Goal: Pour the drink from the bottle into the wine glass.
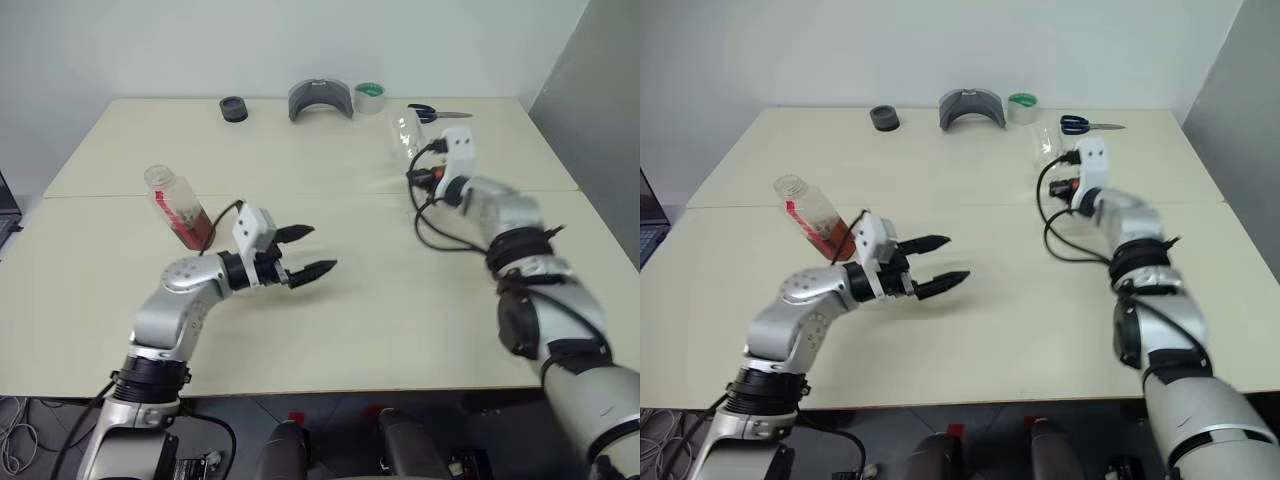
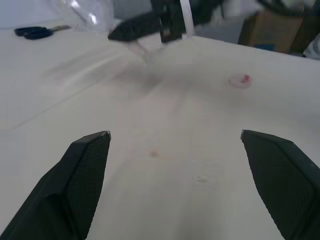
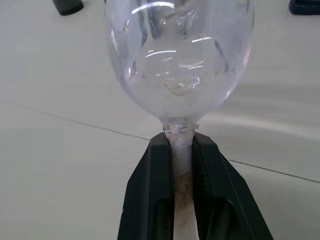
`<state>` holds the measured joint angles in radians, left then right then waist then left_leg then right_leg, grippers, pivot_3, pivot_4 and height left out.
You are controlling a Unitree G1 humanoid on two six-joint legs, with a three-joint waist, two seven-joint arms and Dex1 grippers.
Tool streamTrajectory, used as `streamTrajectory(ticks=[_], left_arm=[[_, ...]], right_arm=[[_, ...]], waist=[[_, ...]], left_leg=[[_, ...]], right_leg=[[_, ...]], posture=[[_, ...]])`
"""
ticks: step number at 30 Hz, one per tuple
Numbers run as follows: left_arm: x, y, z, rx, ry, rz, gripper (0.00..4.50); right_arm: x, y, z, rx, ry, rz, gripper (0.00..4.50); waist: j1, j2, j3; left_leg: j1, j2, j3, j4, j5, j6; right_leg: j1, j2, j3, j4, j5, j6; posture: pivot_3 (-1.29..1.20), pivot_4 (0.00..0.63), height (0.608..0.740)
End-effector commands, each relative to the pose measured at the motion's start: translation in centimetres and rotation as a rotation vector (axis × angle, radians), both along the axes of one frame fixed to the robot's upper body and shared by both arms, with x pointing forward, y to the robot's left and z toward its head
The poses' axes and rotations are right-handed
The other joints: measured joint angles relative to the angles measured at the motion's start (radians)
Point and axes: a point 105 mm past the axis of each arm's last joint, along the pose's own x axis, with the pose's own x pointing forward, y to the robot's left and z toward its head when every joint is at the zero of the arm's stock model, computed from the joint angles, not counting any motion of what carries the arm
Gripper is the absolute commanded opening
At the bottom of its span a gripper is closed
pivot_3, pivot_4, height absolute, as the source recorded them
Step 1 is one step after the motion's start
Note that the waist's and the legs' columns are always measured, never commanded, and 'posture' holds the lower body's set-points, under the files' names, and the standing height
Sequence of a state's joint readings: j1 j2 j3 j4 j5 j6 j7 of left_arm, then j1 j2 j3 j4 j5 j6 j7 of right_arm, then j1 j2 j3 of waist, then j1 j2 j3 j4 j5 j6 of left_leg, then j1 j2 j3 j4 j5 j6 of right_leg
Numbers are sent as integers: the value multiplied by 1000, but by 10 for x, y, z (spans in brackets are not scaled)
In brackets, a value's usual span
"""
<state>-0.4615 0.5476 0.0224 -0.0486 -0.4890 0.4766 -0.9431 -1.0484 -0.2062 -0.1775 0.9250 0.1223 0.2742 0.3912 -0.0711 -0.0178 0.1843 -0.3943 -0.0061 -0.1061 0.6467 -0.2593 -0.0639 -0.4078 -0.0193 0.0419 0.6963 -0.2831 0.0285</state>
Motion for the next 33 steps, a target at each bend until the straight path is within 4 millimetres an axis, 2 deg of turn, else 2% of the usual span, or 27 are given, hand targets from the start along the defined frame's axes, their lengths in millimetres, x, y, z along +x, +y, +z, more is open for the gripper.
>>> streamTrajectory(ticks=[1, 7, 12, 20, 25, 30, 33], left_arm=[[-4, 7, 19, 12, -23, -23, 4500], [-3, 16, 13, 110, -19, -19, 4500], [-4, 11, 9, 112, -18, -31, 4500], [-3, 9, 1, 115, -14, -19, 4500], [-2, 11, -2, 113, -24, 6, 4500], [1, 17, -4, 96, -67, 107, 4500], [-3, 27, -11, 82, -80, 218, 4500]], right_arm=[[-2, 5, 35, 36, -207, -69, 178], [-17, 13, 13, 53, -206, -98, 178], [-48, 10, -42, 28, -84, -109, 178], [-91, 10, -81, 29, 17, -112, 178], [-97, 22, -82, 14, 16, -68, 178], [-92, 35, -66, -52, -119, 2, 178], [-91, 47, -38, 15, -235, 82, 178]], waist=[[-6, 0, 0], [-10, 0, 0], [-8, 0, -1], [-7, -4, -7], [-6, -7, -9], [-11, -7, -9], [-18, -7, -9]], left_leg=[[0, 0, 0, 0, 0, 0], [1, 0, 0, -1, 1, -1], [1, 0, -1, -1, 0, 0], [6, 0, 0, -2, 0, 0], [13, 1, 0, -2, 0, 0], [16, 2, 0, -3, -1, 0], [17, 3, 2, -4, -1, 0]], right_leg=[[0, 0, 0, 0, 0, 0], [0, 1, 0, 0, 0, 0], [0, 1, 0, 0, 0, 0], [4, 1, 0, 0, -1, -1], [9, 2, 1, -1, -1, -1], [13, 3, 1, -2, -2, -2], [13, 3, 2, -2, -2, -2]], posture=[[0, 150, 740], [0, 150, 740], [0, 150, 740], [0, 150, 740], [0, 150, 740], [0, 150, 740], [0, 150, 740]])
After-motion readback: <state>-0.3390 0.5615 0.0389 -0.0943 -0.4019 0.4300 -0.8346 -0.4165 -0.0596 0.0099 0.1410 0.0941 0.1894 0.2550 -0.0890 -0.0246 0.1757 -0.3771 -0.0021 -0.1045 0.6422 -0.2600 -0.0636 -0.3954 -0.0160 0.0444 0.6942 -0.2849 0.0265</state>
